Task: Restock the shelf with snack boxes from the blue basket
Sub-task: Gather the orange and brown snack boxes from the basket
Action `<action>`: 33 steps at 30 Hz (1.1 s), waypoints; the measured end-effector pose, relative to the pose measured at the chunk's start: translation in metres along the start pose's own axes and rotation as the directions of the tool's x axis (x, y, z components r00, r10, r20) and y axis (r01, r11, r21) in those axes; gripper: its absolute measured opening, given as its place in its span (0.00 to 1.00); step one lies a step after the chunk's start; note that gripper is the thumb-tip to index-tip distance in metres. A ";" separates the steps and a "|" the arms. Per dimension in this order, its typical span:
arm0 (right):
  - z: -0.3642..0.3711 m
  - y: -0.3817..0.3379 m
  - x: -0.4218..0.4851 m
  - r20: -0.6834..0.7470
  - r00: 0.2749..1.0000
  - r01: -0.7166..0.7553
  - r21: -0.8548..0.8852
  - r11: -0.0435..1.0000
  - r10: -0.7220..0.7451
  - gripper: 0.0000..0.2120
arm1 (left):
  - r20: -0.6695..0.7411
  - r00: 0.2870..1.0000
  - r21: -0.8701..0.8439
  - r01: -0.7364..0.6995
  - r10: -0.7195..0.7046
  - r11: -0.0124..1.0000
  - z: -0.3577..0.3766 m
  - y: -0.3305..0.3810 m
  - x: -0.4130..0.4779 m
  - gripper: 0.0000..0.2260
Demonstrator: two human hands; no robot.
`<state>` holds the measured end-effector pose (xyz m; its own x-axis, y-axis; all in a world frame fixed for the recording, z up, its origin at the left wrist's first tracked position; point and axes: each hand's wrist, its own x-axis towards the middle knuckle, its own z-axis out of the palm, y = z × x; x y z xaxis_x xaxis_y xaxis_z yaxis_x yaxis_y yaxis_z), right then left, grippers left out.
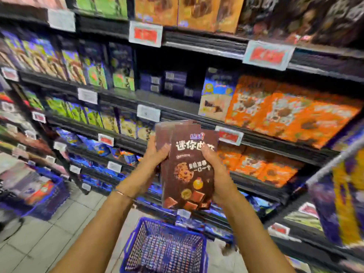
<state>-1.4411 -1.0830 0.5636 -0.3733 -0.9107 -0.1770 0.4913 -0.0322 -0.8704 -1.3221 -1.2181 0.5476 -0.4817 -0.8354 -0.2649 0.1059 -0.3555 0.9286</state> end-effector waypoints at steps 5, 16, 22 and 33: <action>0.017 -0.084 -0.017 0.023 0.955 0.295 -0.010 0.955 -0.295 0.47 | 0.231 0.882 0.027 -0.429 0.412 0.903 0.066 0.090 -0.047 0.39; 0.021 -0.198 -0.042 0.159 0.788 0.615 -0.215 0.759 -0.594 0.26 | 0.416 0.751 -0.133 -0.507 0.513 0.851 0.131 0.176 -0.061 0.63; 0.026 -0.226 -0.041 0.080 0.713 0.692 -0.237 0.682 -0.696 0.25 | 0.349 0.748 -0.196 -0.531 0.565 0.824 0.160 0.201 -0.052 0.52; -0.005 -0.274 -0.054 0.016 0.702 0.693 -0.249 0.677 -0.712 0.24 | 0.415 0.724 -0.178 -0.529 0.551 0.829 0.174 0.220 -0.039 0.50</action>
<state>-1.5599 -1.0229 0.8096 -0.5996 -0.6224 0.5031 -0.1217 -0.5505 -0.8259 -1.4317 -1.1908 0.8074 -0.6512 -0.6268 0.4278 0.4979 0.0726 0.8642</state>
